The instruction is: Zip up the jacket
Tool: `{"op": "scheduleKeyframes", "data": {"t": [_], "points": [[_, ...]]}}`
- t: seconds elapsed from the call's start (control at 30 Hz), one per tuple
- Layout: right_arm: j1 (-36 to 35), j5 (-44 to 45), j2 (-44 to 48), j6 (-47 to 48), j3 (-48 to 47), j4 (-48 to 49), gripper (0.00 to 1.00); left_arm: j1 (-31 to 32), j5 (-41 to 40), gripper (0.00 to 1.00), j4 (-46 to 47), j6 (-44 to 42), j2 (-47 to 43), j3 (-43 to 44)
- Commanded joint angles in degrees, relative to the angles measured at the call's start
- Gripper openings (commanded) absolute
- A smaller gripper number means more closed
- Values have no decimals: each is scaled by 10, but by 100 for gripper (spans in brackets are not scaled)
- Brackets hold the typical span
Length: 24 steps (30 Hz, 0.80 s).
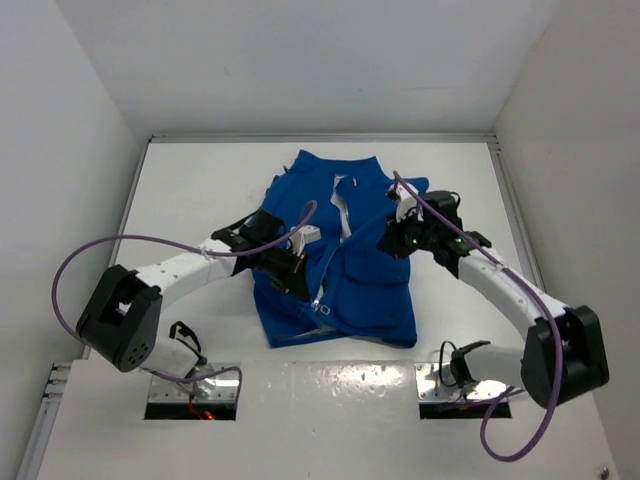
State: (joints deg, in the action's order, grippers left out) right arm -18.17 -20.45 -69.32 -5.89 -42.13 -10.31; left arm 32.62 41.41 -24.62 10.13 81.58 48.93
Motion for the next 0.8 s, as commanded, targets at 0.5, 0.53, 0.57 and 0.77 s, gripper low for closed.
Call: {"op": "scheduleKeyframes", "data": {"t": [0.5,0.53,0.57,0.77], "points": [[-99,-60,-245,-124,-107,-36,0,-15,-28,0,-27,-14,61,11],[-100,-49,-254,-120,-116,-48,0,-10,-28,0,-27,-14,61,11],[-106,-18,-276,-120,-122,-46,0,-10,-22,0,-27,-14,67,16],[-86,74,-368,-121,-212,-123,0,20,-53,0,-27,-14,73,33]]}}
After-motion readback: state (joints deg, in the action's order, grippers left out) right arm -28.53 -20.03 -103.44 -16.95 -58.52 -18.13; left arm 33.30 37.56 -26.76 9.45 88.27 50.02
